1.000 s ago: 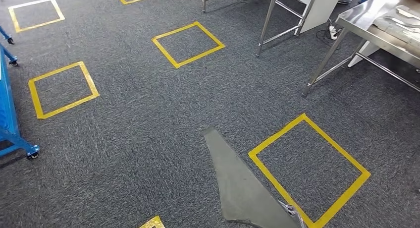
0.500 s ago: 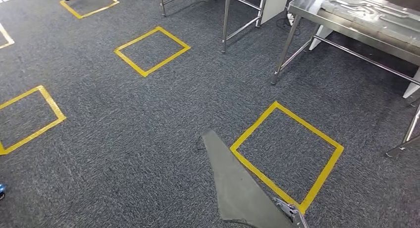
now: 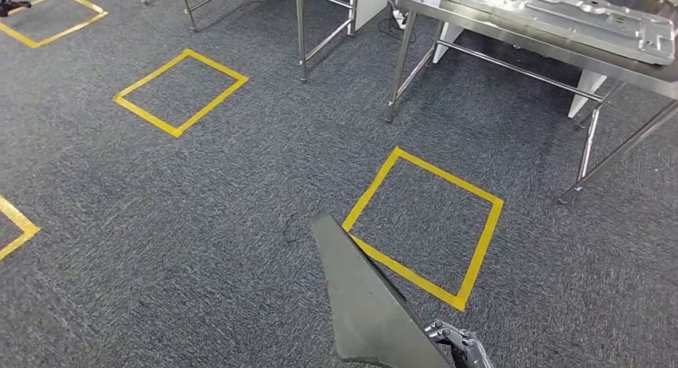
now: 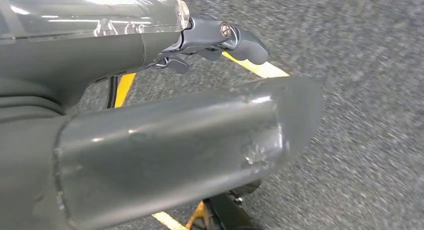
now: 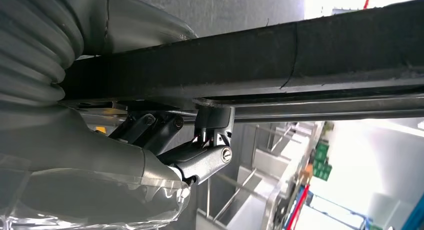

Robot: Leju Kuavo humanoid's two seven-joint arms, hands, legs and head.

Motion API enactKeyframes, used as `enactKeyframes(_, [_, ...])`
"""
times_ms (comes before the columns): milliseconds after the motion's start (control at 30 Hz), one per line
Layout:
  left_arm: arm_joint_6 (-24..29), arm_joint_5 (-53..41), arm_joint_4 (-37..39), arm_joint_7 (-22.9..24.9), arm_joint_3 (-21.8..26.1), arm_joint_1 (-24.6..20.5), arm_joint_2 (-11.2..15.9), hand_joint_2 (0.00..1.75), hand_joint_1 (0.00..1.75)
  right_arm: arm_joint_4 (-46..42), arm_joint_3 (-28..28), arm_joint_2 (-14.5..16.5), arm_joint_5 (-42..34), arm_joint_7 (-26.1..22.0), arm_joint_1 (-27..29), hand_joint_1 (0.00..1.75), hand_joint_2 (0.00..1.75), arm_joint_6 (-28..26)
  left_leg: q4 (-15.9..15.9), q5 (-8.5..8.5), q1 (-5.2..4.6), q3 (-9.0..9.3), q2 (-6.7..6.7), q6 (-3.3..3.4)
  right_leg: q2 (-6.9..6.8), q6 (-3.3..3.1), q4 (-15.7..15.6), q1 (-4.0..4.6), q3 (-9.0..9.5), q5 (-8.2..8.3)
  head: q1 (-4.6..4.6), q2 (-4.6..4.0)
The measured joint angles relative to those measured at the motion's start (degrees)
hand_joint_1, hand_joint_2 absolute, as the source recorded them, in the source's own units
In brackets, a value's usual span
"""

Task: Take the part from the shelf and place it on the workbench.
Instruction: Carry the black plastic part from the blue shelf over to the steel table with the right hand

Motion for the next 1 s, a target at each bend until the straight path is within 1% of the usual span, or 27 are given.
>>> enactKeyframes(33, [-0.1, 0.0, 0.0, 0.0, 0.0, -0.1, -0.1, 0.00, 0.00, -0.1, 0.0, 0.0, 0.1, 0.0, 0.0, 1.75, 1.75, 0.0, 0.0, -0.17, -0.14, 0.24, 0.60, -0.15, -1.20, -0.49, -3.6, 0.32, 2.02, 1.25, -0.01, 0.00])
enactKeyframes(67, [-0.2, 0.0, 0.0, -0.1, 0.0, -0.1, -0.2, 0.00, 0.00, -0.2, 0.0, 0.0, 0.1, 0.1, -0.1, 1.75, 1.75, 0.0, 0.0, -0.34, -0.23, 0.46, 1.14, -0.35, -2.14, -0.96, -6.4, 0.67, 3.51, 1.99, 0.00, 0.00])
enactKeyframes(100, [-0.2, 0.0, 0.0, -0.1, 0.0, -0.2, -0.3, 0.00, 0.00, -0.3, -0.1, 0.0, 0.1, 0.1, -0.1, 1.75, 1.75, 0.0, -0.1, -0.51, -0.28, 0.66, 1.66, -0.59, -2.73, -1.33, -7.8, 0.99, 4.21, 2.13, 0.00, 0.00])
enactKeyframes(133, [-0.3, 0.0, 0.0, -0.2, 0.0, -0.3, -0.4, 0.00, 0.00, -0.4, -0.2, 0.0, 0.2, 0.1, -0.1, 1.75, 1.75, 0.0, -0.2, -0.63, -0.31, 0.88, 2.22, -0.88, -2.46, -1.53, -8.1, 1.18, 4.21, 1.99, 0.00, 0.00])
enactKeyframes(167, [-0.4, 0.0, 0.0, -0.2, 0.1, -0.3, -0.4, 0.00, 0.00, -0.5, -0.2, 0.1, 0.3, 0.2, 0.0, 1.75, 1.75, 0.0, -0.4, -0.70, -0.32, 1.17, 2.77, -1.16, -1.78, -1.72, -8.3, 1.24, 4.23, 2.10, 0.00, 0.00])
enactKeyframes(200, [-0.4, 0.0, 0.0, -0.3, 0.1, -0.4, -0.5, 0.00, 0.00, -0.5, -0.3, 0.1, 0.3, 0.3, 0.1, 1.75, 1.75, 0.0, -0.5, -0.81, -0.32, 1.48, 2.65, -1.46, -1.17, -1.86, -8.8, 1.02, 4.53, 2.36, -0.01, 0.00])
enactKeyframes(233, [-0.4, -0.1, 0.0, -0.4, 0.1, -0.5, -0.5, 0.00, 0.00, -0.5, -0.3, 0.1, 0.4, 0.4, 0.1, 1.75, 1.75, 0.0, 0.0, -1.24, -0.33, 1.54, 1.74, -1.78, -0.53, -2.00, -9.4, 0.75, 4.92, 2.63, -0.01, 0.00])
enactKeyframes(267, [-0.5, -0.1, -0.1, -0.5, 0.2, -0.5, -0.6, 0.00, 0.00, -0.5, -0.3, 0.1, 0.4, 0.4, 0.0, 1.75, 1.75, 0.0, 1.4, -2.23, -0.33, 1.06, 0.34, -2.08, 0.05, -2.18, -10.0, 0.45, 5.31, 2.94, -0.02, 0.00])
enactKeyframes(300, [-0.5, -0.1, -0.1, -0.6, 0.3, -0.5, -0.6, 0.00, 0.00, -0.5, -0.3, 0.0, 0.5, 0.5, -0.1, 1.75, 1.75, 0.0, 4.1, -3.80, -0.26, -0.14, -1.36, -2.33, 0.64, -2.31, -10.3, 0.18, 5.61, 3.17, -0.02, 0.00])
enactKeyframes(333, [-0.6, -0.1, -0.1, -0.7, 0.5, -0.4, -0.6, 0.00, 0.00, -0.5, -0.3, 0.0, 0.5, 0.5, -0.2, 1.75, 1.75, 0.0, 7.7, -5.64, -0.22, -1.91, -2.53, -2.52, 1.24, -2.48, -10.4, 0.14, 5.66, 3.20, -0.02, 0.00])
enactKeyframes(367, [-0.6, -0.1, -0.1, -0.8, 0.7, -0.3, -0.6, 0.00, 0.00, -0.5, -0.3, 0.0, 0.6, 0.5, -0.3, 1.75, 1.75, 0.0, 11.5, -7.18, -0.17, -3.88, -3.04, -2.68, 1.80, -2.61, -10.4, 0.12, 5.63, 3.20, -0.02, 0.00])
enactKeyframes(400, [-0.6, 0.0, -0.1, -0.9, 0.8, -0.2, -0.6, 0.00, 0.00, -0.5, -0.3, 0.0, 0.8, 0.6, -0.3, 1.75, 1.75, -0.1, 14.2, -7.80, -0.13, -5.45, -3.25, -2.82, 2.39, -2.64, -10.3, 0.11, 5.63, 3.12, -0.02, 0.00])
enactKeyframes(433, [-0.6, 0.0, -0.1, -1.0, 0.9, -0.1, -0.6, 0.00, 0.00, -0.5, -0.3, 0.0, 1.1, 0.6, -0.3, 1.75, 1.75, -0.4, 15.0, -7.22, -0.07, -6.19, -3.29, -2.93, 2.89, -2.61, -10.1, 0.06, 5.67, 2.99, -0.02, 0.00])
enactKeyframes(467, [-0.6, 0.0, -0.1, -1.2, 1.0, -0.1, -0.6, 0.00, 0.00, -0.5, -0.3, 0.0, 1.5, 0.7, -0.3, 1.75, 1.75, -0.8, 13.7, -5.50, 0.01, -5.93, -3.29, -3.02, 3.31, -2.49, -9.9, -0.02, 5.76, 2.80, -0.02, 0.00])
enactKeyframes(500, [-0.6, 0.0, -0.1, -1.4, 1.1, -0.2, -0.6, 0.00, 0.00, -0.5, -0.3, 0.0, 2.0, 0.8, -0.4, 1.75, 1.75, -1.2, 10.4, -3.06, 0.13, -4.74, -3.33, -3.10, 3.66, -2.27, -9.6, -0.12, 5.88, 2.50, -0.02, 0.00])
enactKeyframes(533, [-0.7, 0.0, -0.1, -1.6, 1.2, -0.3, -0.6, 0.00, 0.00, -0.5, -0.3, 0.0, 2.4, 0.8, -0.4, 1.75, 1.75, -1.6, 6.7, -1.07, 0.24, -3.33, -3.50, -3.15, 3.89, -1.96, -9.2, -0.13, 5.90, 2.13, -0.02, 0.00])
enactKeyframes(567, [-0.9, 0.0, -0.1, -1.8, 1.3, -0.4, -0.6, 0.00, 0.00, -0.5, -0.3, 0.0, 2.8, 0.8, -0.4, 1.75, 1.75, -1.9, 3.6, 0.19, 0.30, -2.17, -3.73, -2.95, 4.10, -1.61, -8.7, -0.08, 5.74, 1.69, -0.01, 0.00])
enactKeyframes(600, [-1.0, 0.0, -0.1, -2.0, 1.5, -0.5, -0.6, 0.00, 0.00, -0.5, -0.3, 0.0, 3.0, 0.8, -0.5, 1.75, 1.75, -2.1, 1.6, 0.63, 0.29, -1.53, -3.94, -2.60, 4.21, -1.25, -8.3, 0.01, 5.53, 1.32, -0.01, 0.00])
enactKeyframes(700, [-1.6, 0.0, -0.1, -3.0, 2.1, -0.6, -0.6, 0.00, 0.00, -0.5, -0.2, 0.1, 3.5, 0.6, -0.7, 1.75, 1.75, -2.6, 0.4, 0.09, 0.16, -1.31, -4.05, -0.99, 4.17, -0.25, -7.5, 0.08, 5.26, 1.29, -0.02, 0.00])
enactKeyframes(733, [-1.7, 0.0, -0.1, -3.3, 2.3, -0.5, -0.5, 0.00, 0.00, -0.5, -0.2, 0.2, 3.6, 0.6, -0.8, 1.75, 1.75, -2.8, 0.3, 0.05, 0.21, -1.01, -3.97, -0.59, 3.77, -0.05, -6.8, 0.03, 5.13, 1.12, -0.02, 0.00])
enactKeyframes(767, [-1.8, 0.0, -0.1, -3.6, 2.5, -0.5, -0.5, 0.00, 0.00, -0.5, -0.2, 0.2, 3.6, 0.4, -0.9, 1.75, 1.75, -2.9, 0.2, -0.01, 0.27, -0.64, -3.87, -0.27, 3.19, 0.07, -5.2, -0.04, 4.45, 0.35, -0.01, 0.00])
enactKeyframes(800, [-1.8, 0.0, -0.1, -3.8, 2.6, -0.6, -0.5, 0.00, 0.00, -0.5, -0.2, 0.2, 3.6, 0.4, -1.2, 1.75, 1.75, -3.0, 0.2, -0.10, 0.32, -0.32, -3.75, -0.06, 2.55, 0.20, -2.6, -0.13, 3.13, -0.96, -0.01, 0.00])
enactKeyframes(867, [-1.8, 0.0, -0.1, -4.0, 3.2, -0.6, -0.3, 0.00, 0.00, -0.4, -0.2, 0.3, 3.5, 0.3, -1.5, 1.75, 1.75, -3.0, 0.2, -0.46, 0.26, 0.07, -3.51, 0.13, 1.66, 0.47, 4.3, -0.23, -1.01, -3.86, 0.00, 0.00])
enactKeyframes(900, [-1.8, 0.1, -0.1, -4.1, 3.5, -0.5, -0.3, 0.00, 0.00, -0.3, -0.2, 0.3, 3.5, 0.3, -1.6, 1.75, 1.75, -3.0, 0.2, -0.73, 0.23, 0.32, -3.40, 0.14, 1.53, 0.60, 7.0, -0.27, -2.91, -4.57, 0.00, 0.00])
enactKeyframes(933, [-1.8, 0.1, -0.1, -4.1, 3.8, -0.4, -0.3, 0.00, 0.00, -0.2, -0.2, 0.3, 3.5, 0.2, -1.6, 1.75, 1.75, -3.0, 0.2, -1.06, 0.20, 0.70, -3.33, 0.09, 1.48, 0.61, 7.9, -0.28, -4.02, -4.21, 0.00, 0.00])
enactKeyframes(967, [-1.8, 0.2, -0.1, -4.1, 4.0, -0.4, -0.3, 0.00, 0.00, -0.1, -0.2, 0.3, 3.5, 0.2, -1.6, 1.75, 1.75, -3.0, 0.2, -1.46, 0.19, 1.23, -3.26, 0.02, 1.46, 0.52, 6.9, -0.27, -4.10, -2.82, 0.00, 0.00])
enactKeyframes(1000, [-1.8, 0.2, -0.1, -4.2, 4.1, -0.4, -0.3, 0.00, 0.00, -0.1, -0.2, 0.3, 3.5, 0.2, -1.6, 1.75, 1.75, -3.0, 0.2, -1.90, 0.17, 1.87, -3.22, -0.07, 1.42, 0.30, 4.0, -0.21, -3.23, -0.59, 0.00, 0.00])
